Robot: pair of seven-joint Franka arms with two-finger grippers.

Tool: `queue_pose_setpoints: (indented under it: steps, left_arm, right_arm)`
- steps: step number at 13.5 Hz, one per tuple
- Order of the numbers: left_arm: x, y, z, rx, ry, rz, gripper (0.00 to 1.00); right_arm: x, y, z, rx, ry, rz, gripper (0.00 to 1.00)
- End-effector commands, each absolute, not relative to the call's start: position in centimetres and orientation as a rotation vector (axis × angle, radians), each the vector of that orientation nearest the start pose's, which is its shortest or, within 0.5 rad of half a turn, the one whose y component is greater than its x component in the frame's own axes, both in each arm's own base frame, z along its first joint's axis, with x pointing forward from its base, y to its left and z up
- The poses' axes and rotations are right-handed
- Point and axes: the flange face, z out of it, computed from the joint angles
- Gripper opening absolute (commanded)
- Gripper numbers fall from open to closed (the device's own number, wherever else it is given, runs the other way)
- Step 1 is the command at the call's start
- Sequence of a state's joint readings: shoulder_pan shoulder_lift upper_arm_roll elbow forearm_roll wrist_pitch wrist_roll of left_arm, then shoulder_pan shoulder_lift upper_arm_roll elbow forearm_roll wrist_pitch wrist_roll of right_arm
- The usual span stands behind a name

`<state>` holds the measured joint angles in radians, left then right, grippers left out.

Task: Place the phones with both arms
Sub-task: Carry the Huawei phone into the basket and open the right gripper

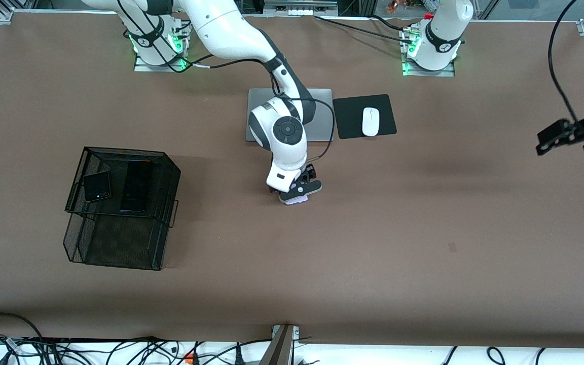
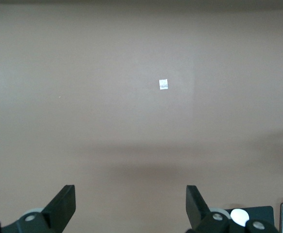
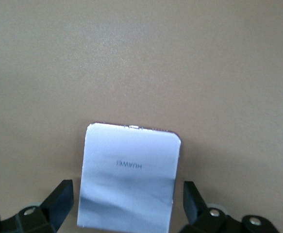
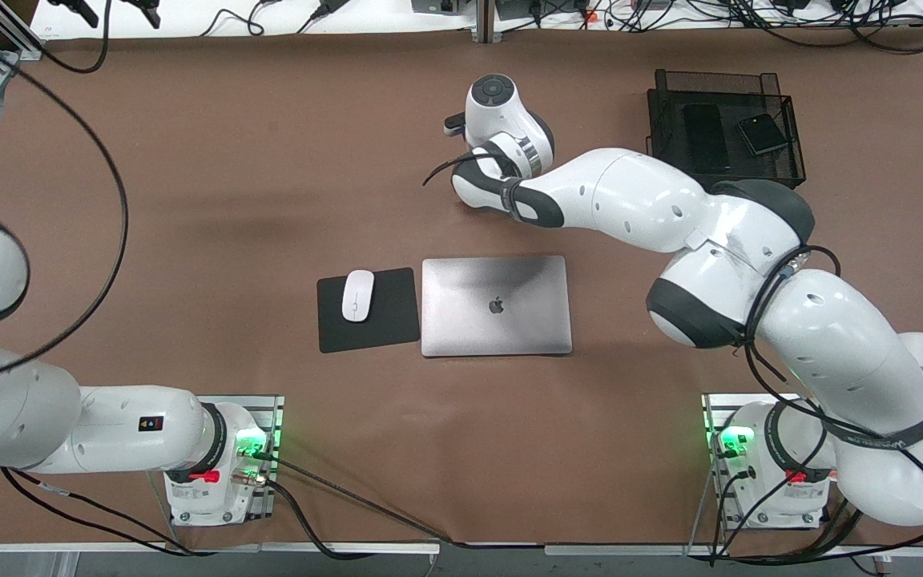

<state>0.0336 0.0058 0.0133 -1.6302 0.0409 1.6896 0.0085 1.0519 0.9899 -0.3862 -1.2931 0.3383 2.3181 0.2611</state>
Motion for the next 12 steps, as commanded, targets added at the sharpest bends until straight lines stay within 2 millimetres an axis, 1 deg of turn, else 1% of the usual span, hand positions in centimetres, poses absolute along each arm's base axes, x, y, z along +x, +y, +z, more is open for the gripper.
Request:
queue_pose_setpoints:
  steps: [1, 2, 3, 4, 5, 6, 7, 8, 9, 11, 12]
  left_arm:
    - [53.7, 0.6, 60.0, -3.109, 0.015, -0.093, 1.00]
    - [54.1, 0.3, 60.1, -3.109, 0.022, -0.079, 1.00]
    - [54.3, -0.1, 60.4, -3.107, 0.034, -0.088, 1.00]
    - [54.6, -0.5, 60.2, -3.107, 0.046, -0.083, 1.00]
    - [54.7, -0.5, 60.5, -3.106, 0.048, -0.093, 1.00]
    - [55.0, -0.5, 60.6, -3.106, 0.050, -0.098, 1.00]
    - [55.4, -0.5, 61.0, -3.105, 0.055, -0.100, 1.00]
    - [55.5, -0.5, 60.8, -3.106, 0.061, -0.072, 1.00]
    - [55.6, -0.3, 61.0, -3.095, 0.069, -0.073, 1.00]
    - [55.8, -0.1, 61.6, -3.071, 0.132, -0.089, 1.00]
    - [56.2, 0.0, 61.3, -3.070, 0.135, -0.082, 1.00]
  right_arm:
    - [53.6, 53.9, 17.4, -3.052, -0.564, -0.216, 1.00]
    - [53.5, 53.9, 17.2, -3.051, -0.565, -0.215, 0.96]
    - [53.6, 54.0, 17.5, -3.049, -0.566, -0.218, 0.70]
    - [53.6, 54.1, 17.7, -3.049, -0.563, -0.217, 0.41]
    - [53.6, 54.1, 18.1, -3.049, -0.562, -0.212, 0.17]
    - [53.6, 54.2, 18.9, -3.044, -0.562, -0.211, 0.04]
    - [53.7, 54.0, 19.8, -3.050, -0.556, -0.193, 0.00]
    - [53.8, 54.0, 21.1, -3.053, -0.538, -0.176, 0.00]
    - [54.2, 53.5, 23.0, -3.061, -0.510, -0.162, 0.00]
    - [55.0, 52.3, 27.7, -3.068, -0.472, -0.120, 0.00]
    - [55.6, 51.1, 30.4, -3.082, -0.449, -0.093, 0.00]
